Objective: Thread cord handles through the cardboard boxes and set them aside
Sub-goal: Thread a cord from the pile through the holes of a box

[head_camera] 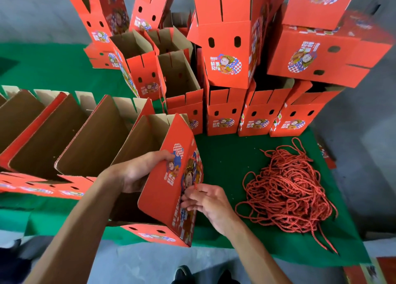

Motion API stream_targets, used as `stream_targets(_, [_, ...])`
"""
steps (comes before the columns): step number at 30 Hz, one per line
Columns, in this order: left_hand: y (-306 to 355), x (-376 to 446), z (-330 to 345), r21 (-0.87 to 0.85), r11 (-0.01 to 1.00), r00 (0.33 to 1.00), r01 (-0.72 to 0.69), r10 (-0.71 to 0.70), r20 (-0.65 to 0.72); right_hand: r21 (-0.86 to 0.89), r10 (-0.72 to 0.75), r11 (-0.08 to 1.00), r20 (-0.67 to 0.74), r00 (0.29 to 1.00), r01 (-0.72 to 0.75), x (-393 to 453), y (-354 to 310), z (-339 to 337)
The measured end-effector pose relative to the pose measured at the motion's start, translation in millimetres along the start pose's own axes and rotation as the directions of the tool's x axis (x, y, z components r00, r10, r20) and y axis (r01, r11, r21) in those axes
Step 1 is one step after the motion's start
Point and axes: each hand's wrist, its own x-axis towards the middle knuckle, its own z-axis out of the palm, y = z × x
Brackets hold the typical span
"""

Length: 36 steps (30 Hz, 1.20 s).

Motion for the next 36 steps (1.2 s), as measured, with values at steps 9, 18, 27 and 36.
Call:
stream_targets(9, [-2.9,-0.7,9.4,0.004,0.998,0.997,-0.069,0.069,0.039,-0.144,-0.08,0.987,-0.011,0.997,0.077,-6.4,-0.4,-2.4])
stream_targets(18, [-20.0,9.0,35.6,0.318,0.94,0.992,-0.124,0.123,0.023,0.001,-0.084,0.996,-0.235,0.968,0.086,-2.6,13.0,6.2])
stream_targets(27, [-42.6,22.4,87.6,0.559,0.814,0.944,-0.161,0.292,-0.154,0.018,-0.096,0.994,-0.332,0.939,0.108,-0.9,30.4,-2.5])
stream_targets(36, [-48.3,19.4,93.3,0.304,0.942,0.976,-0.144,0.186,-0.112,0.444,0.042,0.895,-0.163,0.986,0.035,-3.3,32.5,-0.4])
